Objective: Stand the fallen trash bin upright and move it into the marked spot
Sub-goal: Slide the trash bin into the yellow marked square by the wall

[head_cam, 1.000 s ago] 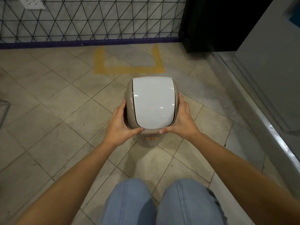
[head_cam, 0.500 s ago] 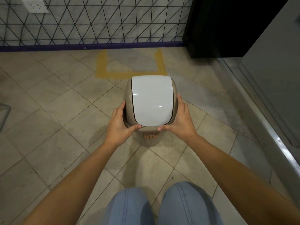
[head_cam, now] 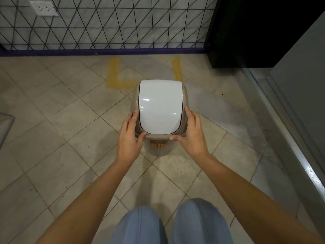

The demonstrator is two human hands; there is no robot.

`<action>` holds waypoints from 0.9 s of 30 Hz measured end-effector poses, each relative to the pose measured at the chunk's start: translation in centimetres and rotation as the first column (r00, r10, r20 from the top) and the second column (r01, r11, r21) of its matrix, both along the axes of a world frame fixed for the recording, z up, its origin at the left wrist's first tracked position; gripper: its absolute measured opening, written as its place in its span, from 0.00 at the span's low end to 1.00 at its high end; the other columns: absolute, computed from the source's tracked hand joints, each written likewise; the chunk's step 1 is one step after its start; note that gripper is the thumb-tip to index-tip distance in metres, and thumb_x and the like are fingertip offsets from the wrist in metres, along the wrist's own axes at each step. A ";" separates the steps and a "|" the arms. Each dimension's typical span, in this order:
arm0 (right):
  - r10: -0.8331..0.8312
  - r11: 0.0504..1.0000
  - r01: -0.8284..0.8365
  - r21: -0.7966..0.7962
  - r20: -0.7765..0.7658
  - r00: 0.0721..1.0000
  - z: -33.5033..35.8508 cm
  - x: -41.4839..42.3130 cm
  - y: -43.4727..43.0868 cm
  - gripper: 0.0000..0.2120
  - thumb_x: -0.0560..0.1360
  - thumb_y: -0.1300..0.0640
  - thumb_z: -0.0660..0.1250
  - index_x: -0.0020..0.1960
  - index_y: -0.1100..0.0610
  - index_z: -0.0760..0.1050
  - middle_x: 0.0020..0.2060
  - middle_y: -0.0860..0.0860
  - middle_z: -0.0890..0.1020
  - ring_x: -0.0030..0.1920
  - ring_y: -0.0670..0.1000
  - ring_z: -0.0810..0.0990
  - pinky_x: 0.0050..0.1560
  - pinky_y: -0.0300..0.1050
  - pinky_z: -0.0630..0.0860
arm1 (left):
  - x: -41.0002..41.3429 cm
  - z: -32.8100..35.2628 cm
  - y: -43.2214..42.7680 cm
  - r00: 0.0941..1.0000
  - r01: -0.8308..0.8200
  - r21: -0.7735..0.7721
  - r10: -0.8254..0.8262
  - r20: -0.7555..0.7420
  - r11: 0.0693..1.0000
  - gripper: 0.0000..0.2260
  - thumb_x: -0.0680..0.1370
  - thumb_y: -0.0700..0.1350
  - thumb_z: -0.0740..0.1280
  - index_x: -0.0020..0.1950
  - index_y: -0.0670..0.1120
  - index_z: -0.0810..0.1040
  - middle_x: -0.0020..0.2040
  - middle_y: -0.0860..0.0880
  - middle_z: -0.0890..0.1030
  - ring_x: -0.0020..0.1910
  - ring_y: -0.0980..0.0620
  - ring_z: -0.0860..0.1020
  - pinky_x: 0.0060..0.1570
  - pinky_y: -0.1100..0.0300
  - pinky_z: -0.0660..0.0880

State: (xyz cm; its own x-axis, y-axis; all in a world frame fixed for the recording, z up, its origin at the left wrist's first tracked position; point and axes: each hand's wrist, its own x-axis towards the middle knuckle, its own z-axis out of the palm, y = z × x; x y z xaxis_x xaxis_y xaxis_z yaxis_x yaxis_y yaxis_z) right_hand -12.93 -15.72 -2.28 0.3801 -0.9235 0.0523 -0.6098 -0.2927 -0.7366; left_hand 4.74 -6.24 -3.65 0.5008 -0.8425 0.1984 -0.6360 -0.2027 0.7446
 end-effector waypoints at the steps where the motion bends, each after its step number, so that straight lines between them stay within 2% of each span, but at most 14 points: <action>1: 0.003 1.000 -0.003 0.003 0.002 1.000 0.0 0.2 0.1 0.54 0.60 0.55 0.80 0.75 0.51 0.50 0.73 0.53 0.58 0.72 0.53 0.59 0.65 0.57 0.70 | 0.1 0.0 0.1 1.000 -0.003 0.004 0.003 0.004 1.000 0.33 0.74 0.38 0.69 0.75 0.49 0.59 0.73 0.44 0.63 0.72 0.47 0.63 0.68 0.48 0.66; 9: 0.018 0.999 -0.020 0.042 0.058 0.998 -0.3 1.5 -2.4 0.52 0.61 0.59 0.79 0.75 0.49 0.50 0.71 0.53 0.60 0.71 0.54 0.62 0.66 0.56 0.70 | 0.5 0.2 -1.8 0.998 -0.064 0.004 0.064 0.016 0.998 0.32 0.73 0.37 0.70 0.74 0.49 0.61 0.72 0.43 0.66 0.71 0.46 0.65 0.66 0.52 0.67; 12: 0.030 0.998 -0.033 0.052 0.066 0.997 -0.6 2.3 -3.7 0.52 0.62 0.59 0.78 0.75 0.47 0.50 0.70 0.52 0.60 0.66 0.56 0.70 0.62 0.54 0.74 | 1.3 -0.1 -2.9 0.997 -0.072 -0.031 0.073 0.022 0.997 0.32 0.73 0.37 0.70 0.74 0.49 0.61 0.71 0.42 0.67 0.69 0.45 0.68 0.63 0.55 0.68; 16: 0.031 0.999 -0.033 0.019 0.096 0.995 -1.0 3.6 -5.0 0.51 0.62 0.59 0.78 0.75 0.47 0.51 0.69 0.53 0.62 0.66 0.53 0.69 0.56 0.37 0.74 | 2.4 -0.5 -4.0 0.994 -0.095 -0.065 0.098 0.051 0.993 0.30 0.74 0.38 0.69 0.74 0.50 0.63 0.70 0.42 0.68 0.60 0.50 0.73 0.56 0.62 0.69; 17: 0.032 0.999 -0.034 0.020 0.095 0.995 -1.0 3.9 -5.2 0.51 0.62 0.59 0.78 0.75 0.47 0.51 0.69 0.53 0.62 0.66 0.53 0.69 0.56 0.36 0.74 | 2.6 -0.7 -4.1 0.993 -0.103 -0.070 0.107 0.050 0.992 0.30 0.74 0.39 0.69 0.73 0.50 0.63 0.70 0.43 0.68 0.60 0.50 0.73 0.56 0.64 0.68; 20: 0.034 0.999 -0.037 0.029 0.101 0.994 -1.0 4.9 -6.1 0.51 0.62 0.59 0.78 0.75 0.47 0.50 0.70 0.53 0.62 0.68 0.54 0.66 0.60 0.47 0.75 | 3.3 -0.9 -5.0 0.992 -0.114 -0.079 0.118 0.044 0.990 0.28 0.75 0.40 0.68 0.73 0.51 0.63 0.71 0.42 0.68 0.65 0.48 0.70 0.57 0.62 0.68; 22: 0.032 0.999 -0.035 0.030 0.095 0.995 -1.0 5.5 -6.8 0.51 0.62 0.59 0.78 0.75 0.47 0.50 0.69 0.53 0.62 0.69 0.54 0.65 0.62 0.52 0.74 | 4.0 -1.1 -5.6 0.991 -0.121 -0.086 0.124 0.038 0.989 0.28 0.76 0.40 0.67 0.73 0.52 0.63 0.71 0.43 0.67 0.66 0.50 0.69 0.57 0.64 0.65; 25: 0.015 0.999 -0.018 0.036 0.088 0.996 -1.1 6.1 -7.6 0.52 0.62 0.58 0.79 0.75 0.47 0.50 0.68 0.52 0.63 0.69 0.52 0.63 0.63 0.43 0.69 | 4.8 -1.0 -6.4 0.995 -0.092 -0.083 0.095 0.025 0.992 0.28 0.76 0.40 0.67 0.73 0.52 0.63 0.72 0.43 0.66 0.68 0.48 0.68 0.59 0.63 0.66; 27: 0.012 0.999 -0.015 0.040 0.079 0.997 -1.0 6.5 -8.0 0.52 0.61 0.57 0.79 0.75 0.48 0.50 0.67 0.53 0.64 0.68 0.51 0.64 0.63 0.42 0.66 | 5.2 -0.9 -6.8 0.997 -0.073 -0.069 0.074 0.007 0.995 0.27 0.76 0.41 0.67 0.73 0.52 0.63 0.72 0.43 0.66 0.69 0.46 0.68 0.62 0.55 0.69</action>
State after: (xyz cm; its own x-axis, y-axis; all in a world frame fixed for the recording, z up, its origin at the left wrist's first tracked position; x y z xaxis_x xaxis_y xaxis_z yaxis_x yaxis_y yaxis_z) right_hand -6.44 -23.76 -3.26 0.3890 -0.9201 0.0451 -0.5457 -0.2696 -0.7934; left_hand 9.92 -12.99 -4.54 0.5589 -0.7875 0.2598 -0.6283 -0.1977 0.7524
